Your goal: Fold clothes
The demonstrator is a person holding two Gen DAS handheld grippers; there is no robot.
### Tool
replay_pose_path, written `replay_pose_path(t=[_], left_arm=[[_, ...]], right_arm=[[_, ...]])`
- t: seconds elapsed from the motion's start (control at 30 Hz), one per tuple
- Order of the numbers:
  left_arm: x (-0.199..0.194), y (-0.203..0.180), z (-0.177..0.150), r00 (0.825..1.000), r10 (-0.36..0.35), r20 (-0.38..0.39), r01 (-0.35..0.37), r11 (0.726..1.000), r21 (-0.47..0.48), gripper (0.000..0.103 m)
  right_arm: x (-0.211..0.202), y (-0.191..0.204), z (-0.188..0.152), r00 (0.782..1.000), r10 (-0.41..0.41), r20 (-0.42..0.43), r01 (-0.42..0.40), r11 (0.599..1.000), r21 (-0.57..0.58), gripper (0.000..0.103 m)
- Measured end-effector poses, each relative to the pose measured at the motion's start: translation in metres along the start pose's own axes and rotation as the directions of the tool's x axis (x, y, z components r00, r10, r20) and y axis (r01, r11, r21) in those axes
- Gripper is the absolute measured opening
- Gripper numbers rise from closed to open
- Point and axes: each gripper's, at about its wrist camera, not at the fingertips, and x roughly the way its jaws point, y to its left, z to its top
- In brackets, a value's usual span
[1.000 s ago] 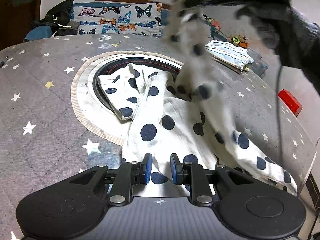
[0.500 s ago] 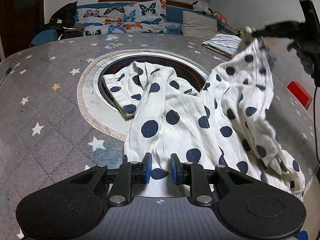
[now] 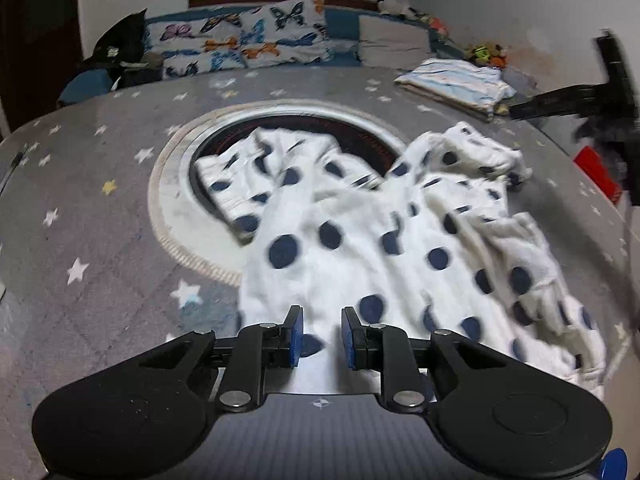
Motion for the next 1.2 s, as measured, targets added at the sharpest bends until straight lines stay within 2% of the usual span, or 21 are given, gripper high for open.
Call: replay_pose_path(t=[0.07,0.3,0.47,0.6,0.83,1.0,1.13,1.2], left_arm=[[-0.003,-0.006,0.003,1.0,-0.01,0.006,0.01,1.0,0.012,0.023],[0.019,-0.051,0.024,0.991,-0.134,0.006,0.132,0.985,0.111,0.022],[0.045,-0.07,0.03,0.979,-0.201,-0.04,0.204,0.968,0.142,0.022],[0.059,-0.081,0.031,0.964,-0.26,-0.063,0.267,0.95,0.162,0.021],[0.072,-0.101,0.025,0.918,-0.381,-0.108,0.395,0.898,0.193,0.02],[0.08,-0.106,0.022,0.901,-0.415,-0.131,0.433,0.882,0.184,0.02],[0.087,-0.106,0.023,0.902,-0.41,-0.136,0.428,0.888,0.167,0.022],[0.086,-0.105,0.024,0.909,-0.397,-0.129,0.415,0.894,0.168,0.023]], right_arm=[[0.015,0.007,0.0,0.999,0.016,-0.029,-0.016,1.0,-0.001,0.018],[0.058,0.017,-0.005,0.991,0.018,-0.131,-0.018,1.0,0.0,0.023],[0.074,0.017,0.001,0.99,0.014,-0.142,-0.017,1.0,-0.016,0.028],[0.091,0.017,0.016,0.99,0.013,-0.143,-0.019,0.999,-0.041,0.03],[0.126,0.024,0.049,0.989,0.033,-0.144,-0.048,0.994,-0.099,0.031],[0.151,0.038,0.072,0.988,0.051,-0.145,-0.073,0.985,-0.154,0.031],[0.16,0.045,0.082,0.987,0.062,-0.15,-0.09,0.977,-0.191,0.031],[0.153,0.046,0.082,0.987,0.056,-0.149,-0.089,0.971,-0.22,0.032]])
